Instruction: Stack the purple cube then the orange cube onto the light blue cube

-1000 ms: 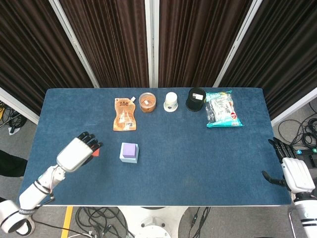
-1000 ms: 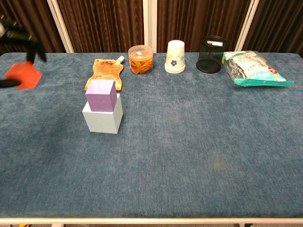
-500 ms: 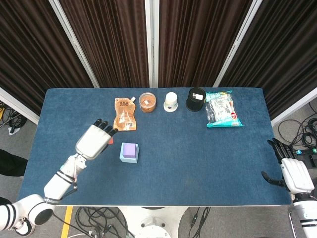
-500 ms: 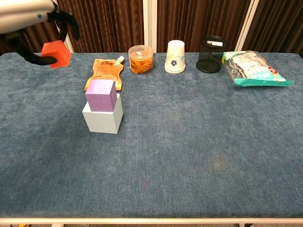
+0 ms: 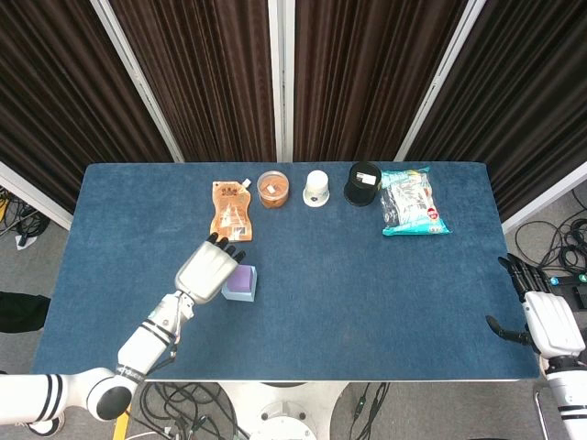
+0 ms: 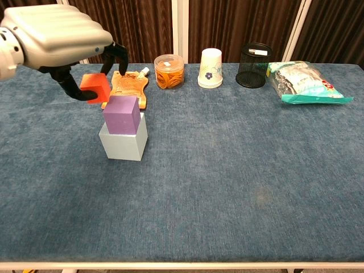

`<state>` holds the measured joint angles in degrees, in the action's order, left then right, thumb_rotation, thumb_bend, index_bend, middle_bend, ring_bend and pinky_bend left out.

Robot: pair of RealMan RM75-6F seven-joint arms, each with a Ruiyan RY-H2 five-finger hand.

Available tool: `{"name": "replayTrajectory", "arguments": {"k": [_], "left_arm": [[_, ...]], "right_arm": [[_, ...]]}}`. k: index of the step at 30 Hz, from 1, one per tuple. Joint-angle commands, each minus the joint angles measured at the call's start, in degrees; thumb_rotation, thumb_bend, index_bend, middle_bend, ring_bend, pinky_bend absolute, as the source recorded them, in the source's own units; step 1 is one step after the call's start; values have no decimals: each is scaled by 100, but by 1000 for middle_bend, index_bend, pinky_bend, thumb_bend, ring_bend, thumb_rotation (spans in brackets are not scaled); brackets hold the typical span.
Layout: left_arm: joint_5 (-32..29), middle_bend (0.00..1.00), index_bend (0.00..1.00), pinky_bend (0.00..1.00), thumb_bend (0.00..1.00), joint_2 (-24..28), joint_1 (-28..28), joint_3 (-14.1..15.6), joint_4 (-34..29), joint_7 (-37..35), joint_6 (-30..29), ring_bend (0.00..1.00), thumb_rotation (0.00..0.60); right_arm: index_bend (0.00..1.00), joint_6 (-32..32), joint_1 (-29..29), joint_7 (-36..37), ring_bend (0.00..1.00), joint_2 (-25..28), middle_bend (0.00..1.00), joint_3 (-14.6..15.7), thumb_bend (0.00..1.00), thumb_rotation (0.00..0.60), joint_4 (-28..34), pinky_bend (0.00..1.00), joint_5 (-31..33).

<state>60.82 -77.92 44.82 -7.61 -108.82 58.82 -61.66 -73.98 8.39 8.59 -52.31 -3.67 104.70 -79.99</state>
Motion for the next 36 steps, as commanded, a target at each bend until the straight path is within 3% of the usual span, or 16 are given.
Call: {"name": "replayTrajectory", "arguments": {"k": [1, 12, 36], "left_arm": [[-108, 592, 403, 324, 338, -18, 84, 13, -60, 91, -13, 348, 600], [-401, 593, 403, 323, 338, -62, 339, 55, -275, 219, -114, 349, 600], [-612, 566, 376, 319, 333, -376, 719, 279, 67, 77, -129, 348, 600]], "right_arm": [[0, -3, -2, -1, 0, 1, 8, 1, 179, 600, 1, 0, -1], [0, -5, -10, 38, 0, 6, 8, 6, 179, 600, -14, 0, -9], [0, 38, 4, 132, 0, 43, 8, -13, 179, 600, -37, 0, 24]]}}
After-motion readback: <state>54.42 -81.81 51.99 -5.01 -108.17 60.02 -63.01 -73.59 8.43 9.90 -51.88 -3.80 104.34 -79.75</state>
